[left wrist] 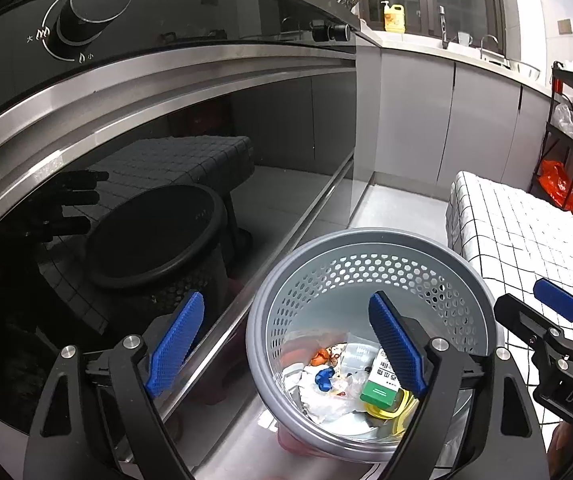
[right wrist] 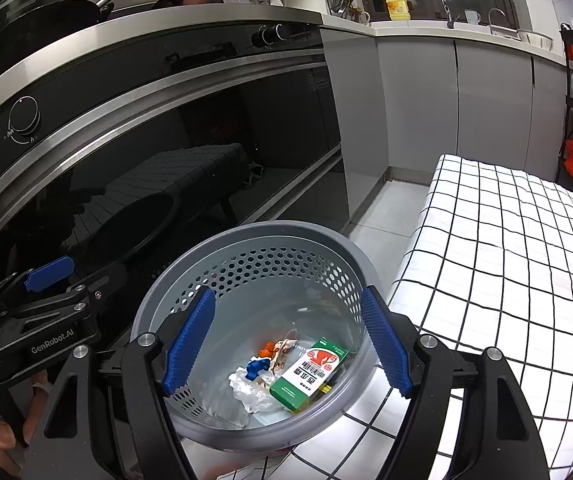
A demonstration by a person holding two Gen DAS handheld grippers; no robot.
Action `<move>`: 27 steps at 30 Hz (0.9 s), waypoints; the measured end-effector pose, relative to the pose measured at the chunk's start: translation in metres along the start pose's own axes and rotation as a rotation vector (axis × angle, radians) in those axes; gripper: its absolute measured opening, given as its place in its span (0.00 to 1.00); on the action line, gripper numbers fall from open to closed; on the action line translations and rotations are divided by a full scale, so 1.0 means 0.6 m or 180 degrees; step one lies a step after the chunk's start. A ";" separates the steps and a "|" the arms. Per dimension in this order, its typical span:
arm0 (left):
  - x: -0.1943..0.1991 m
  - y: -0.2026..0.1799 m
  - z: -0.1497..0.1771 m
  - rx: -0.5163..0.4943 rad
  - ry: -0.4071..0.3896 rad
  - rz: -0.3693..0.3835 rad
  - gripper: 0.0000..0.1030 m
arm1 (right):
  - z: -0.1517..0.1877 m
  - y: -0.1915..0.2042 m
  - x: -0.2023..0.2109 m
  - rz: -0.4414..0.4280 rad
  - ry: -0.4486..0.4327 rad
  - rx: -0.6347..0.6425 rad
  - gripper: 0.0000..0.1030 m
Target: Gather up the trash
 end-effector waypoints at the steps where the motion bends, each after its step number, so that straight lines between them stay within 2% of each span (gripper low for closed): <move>1: 0.002 0.000 0.000 -0.0003 -0.0005 -0.0004 0.83 | 0.000 0.001 0.000 0.0001 -0.0001 0.0003 0.71; 9: 0.003 0.001 -0.002 -0.0013 -0.0027 -0.0033 0.92 | 0.001 0.004 -0.001 0.0015 -0.0005 0.0012 0.71; 27: 0.002 0.005 -0.001 0.0062 0.0009 -0.0041 0.94 | -0.002 0.002 0.001 0.0051 -0.0032 0.0039 0.71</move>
Point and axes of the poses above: each gripper's, at about its wrist camera, not at the fingertips, and x roughly against the way its jaws point, y to its left, z to its underside, the point moved 4 cm from there along -x, roughly the way its jaws point, and after that the axes turned 3 degrees about -y, right-handed, at the moved point
